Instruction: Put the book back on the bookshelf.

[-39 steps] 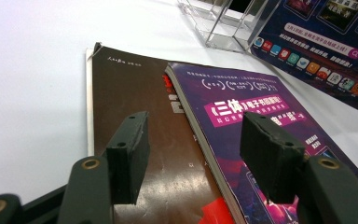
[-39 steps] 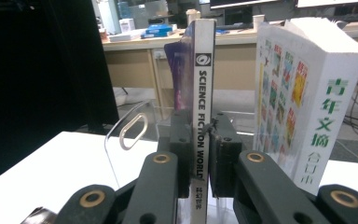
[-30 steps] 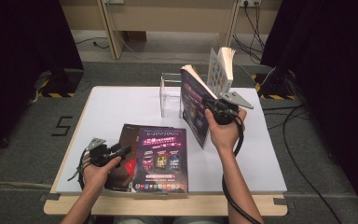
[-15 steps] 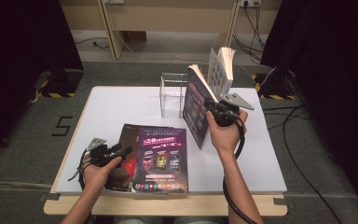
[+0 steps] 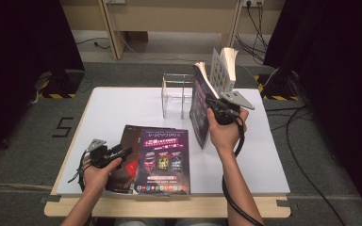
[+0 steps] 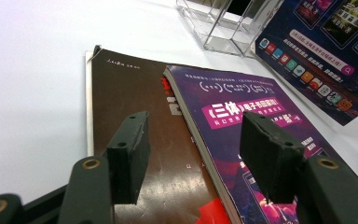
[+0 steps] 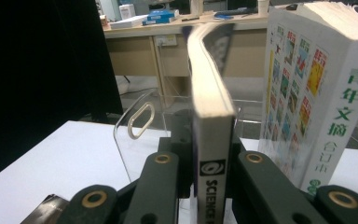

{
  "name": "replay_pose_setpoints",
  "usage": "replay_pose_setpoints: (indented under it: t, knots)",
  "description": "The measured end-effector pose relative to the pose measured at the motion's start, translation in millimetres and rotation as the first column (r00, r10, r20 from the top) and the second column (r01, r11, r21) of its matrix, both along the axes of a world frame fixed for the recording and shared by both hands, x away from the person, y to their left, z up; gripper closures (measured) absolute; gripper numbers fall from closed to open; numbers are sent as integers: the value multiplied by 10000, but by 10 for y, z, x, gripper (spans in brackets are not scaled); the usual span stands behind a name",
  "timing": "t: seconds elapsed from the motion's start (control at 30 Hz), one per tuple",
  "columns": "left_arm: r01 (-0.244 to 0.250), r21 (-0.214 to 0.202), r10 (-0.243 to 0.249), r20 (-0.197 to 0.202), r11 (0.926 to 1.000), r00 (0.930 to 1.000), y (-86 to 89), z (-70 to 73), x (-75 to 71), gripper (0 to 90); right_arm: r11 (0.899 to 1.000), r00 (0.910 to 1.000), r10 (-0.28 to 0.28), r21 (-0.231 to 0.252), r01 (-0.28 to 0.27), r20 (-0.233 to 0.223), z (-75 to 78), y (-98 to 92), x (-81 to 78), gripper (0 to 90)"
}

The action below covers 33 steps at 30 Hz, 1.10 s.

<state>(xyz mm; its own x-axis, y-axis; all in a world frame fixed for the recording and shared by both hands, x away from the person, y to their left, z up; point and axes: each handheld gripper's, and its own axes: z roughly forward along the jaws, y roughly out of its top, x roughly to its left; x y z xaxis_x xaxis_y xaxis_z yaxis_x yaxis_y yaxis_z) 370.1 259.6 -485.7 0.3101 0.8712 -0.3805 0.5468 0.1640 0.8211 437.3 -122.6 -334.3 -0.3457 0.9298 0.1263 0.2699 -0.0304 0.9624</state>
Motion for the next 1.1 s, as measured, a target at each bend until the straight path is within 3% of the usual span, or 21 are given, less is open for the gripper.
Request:
replay_pose_setpoints:
  t: [0.33, 0.6, 1.1]
  knots:
    - [40, 1, -40, -42, 10000, 10000, -14, -11, 3, 420, 9999, 9994, -62, -124, 66, 340, 119, 54, 114, 828]
    - [21, -67, -20, 44, 10000, 10000, -5, 3, -1, 420, 9997, 9984, -201, -138, 208, 523, 230, 166, 306, 828]
    - [41, -66, -41, 44, 10000, 10000, 0, 7, 0, 420, 9980, 9971, -549, -292, 565, 521, 247, 294, 621, 828]
